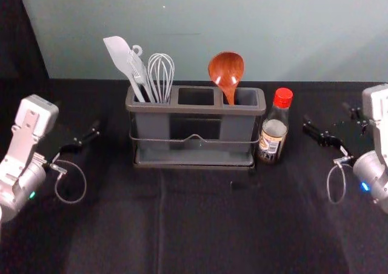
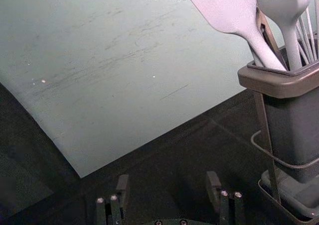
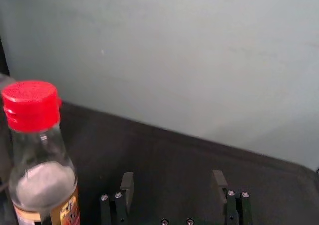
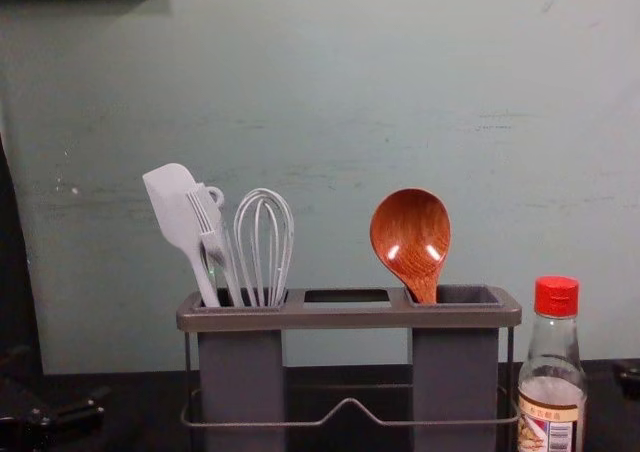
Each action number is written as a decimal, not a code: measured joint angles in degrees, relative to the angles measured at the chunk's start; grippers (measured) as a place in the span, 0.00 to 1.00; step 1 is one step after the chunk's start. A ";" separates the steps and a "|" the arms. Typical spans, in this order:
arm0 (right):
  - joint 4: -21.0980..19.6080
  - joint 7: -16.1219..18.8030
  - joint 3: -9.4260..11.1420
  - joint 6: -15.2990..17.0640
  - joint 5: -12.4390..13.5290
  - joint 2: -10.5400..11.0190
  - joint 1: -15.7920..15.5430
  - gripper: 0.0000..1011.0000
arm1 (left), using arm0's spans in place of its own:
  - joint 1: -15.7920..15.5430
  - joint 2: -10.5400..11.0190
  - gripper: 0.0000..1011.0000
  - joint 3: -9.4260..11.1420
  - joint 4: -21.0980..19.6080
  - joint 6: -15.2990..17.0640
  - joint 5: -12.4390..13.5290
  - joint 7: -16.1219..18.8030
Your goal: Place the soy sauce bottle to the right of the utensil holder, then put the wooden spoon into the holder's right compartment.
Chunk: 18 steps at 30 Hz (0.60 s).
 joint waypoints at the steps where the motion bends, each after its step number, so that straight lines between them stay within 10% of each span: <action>1: 0.59 0.21 0.26 -1.34 0.22 -0.24 0.00 0.99 | 0.00 0.00 0.99 0.00 0.00 0.00 0.00 0.00; 8: 4.28 1.36 0.86 -10.25 -0.12 -1.45 -0.01 0.99 | 0.00 0.00 0.99 0.00 0.00 0.00 0.00 0.00; 18: 4.75 1.81 0.66 -10.64 -0.81 -1.66 0.16 0.99 | 0.00 0.00 0.99 0.00 0.00 0.00 0.00 0.00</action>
